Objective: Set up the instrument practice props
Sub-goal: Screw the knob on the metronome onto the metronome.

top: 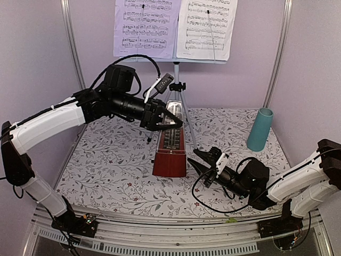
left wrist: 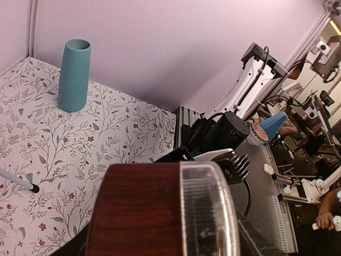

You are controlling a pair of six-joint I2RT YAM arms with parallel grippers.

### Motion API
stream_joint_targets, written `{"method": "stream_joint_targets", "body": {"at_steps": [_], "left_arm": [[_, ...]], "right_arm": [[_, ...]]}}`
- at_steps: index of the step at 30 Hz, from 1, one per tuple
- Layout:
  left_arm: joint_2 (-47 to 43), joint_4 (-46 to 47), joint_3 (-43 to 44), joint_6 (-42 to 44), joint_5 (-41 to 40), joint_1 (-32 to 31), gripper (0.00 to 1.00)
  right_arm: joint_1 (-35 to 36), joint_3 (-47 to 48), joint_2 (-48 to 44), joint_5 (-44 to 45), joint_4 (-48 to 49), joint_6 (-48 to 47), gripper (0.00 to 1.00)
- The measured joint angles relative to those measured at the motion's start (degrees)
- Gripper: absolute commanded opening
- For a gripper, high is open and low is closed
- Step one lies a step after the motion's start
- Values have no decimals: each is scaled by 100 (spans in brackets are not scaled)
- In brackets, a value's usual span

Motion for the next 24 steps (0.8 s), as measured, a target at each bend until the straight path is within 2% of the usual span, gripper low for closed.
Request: {"method": "stream_joint_targets", "body": {"at_steps": [17,24], "left_arm": [[0,11,-9,0,48,0,0],[0,2,-13,0,48,0,0]], "right_arm": [[0,92,42,-332,-157,4,27],[7,96,52,-323,-170,7,36]]}}
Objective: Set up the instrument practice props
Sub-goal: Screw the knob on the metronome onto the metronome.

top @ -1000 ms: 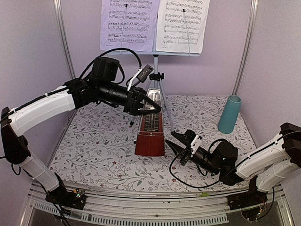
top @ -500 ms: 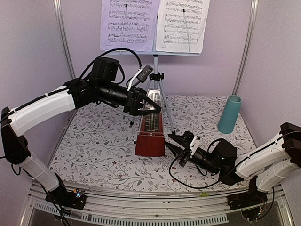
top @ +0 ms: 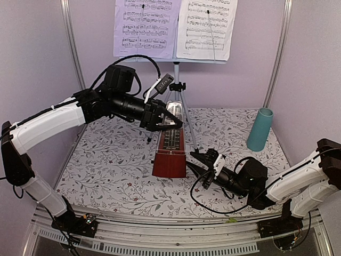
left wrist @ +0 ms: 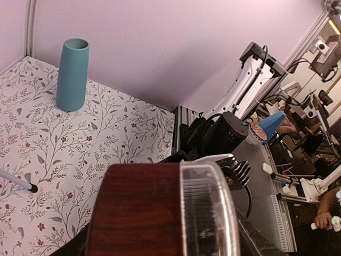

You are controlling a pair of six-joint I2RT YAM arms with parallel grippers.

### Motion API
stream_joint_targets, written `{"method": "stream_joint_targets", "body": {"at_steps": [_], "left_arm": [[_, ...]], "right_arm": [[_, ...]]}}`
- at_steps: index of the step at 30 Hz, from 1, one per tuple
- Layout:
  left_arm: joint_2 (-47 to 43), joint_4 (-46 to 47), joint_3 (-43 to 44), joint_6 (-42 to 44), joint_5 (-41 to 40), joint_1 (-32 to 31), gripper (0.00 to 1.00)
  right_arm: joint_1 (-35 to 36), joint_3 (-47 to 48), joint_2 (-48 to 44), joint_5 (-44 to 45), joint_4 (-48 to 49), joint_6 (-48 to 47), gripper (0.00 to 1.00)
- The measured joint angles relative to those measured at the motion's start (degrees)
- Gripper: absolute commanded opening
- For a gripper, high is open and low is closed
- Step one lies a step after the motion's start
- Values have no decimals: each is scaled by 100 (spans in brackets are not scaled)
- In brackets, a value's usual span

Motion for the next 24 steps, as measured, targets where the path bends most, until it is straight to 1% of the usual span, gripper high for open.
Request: {"method": "stream_joint_targets", "body": {"at_steps": [2,6,11,24], "left_arm": [[0,-4,0,0,0,0,0],[0,-39,0,-4,-4,0,0],[0,-50,0,-52,-9,0,0],[0,-52,0,-223,-96,-2,0]], "right_arm": [[20,0,2,42,0,7,38],[81,2,59,173,35,11,40],[166,4,203,420,111,-4,40],[428,79,573,1126,682,-166,39]]}}
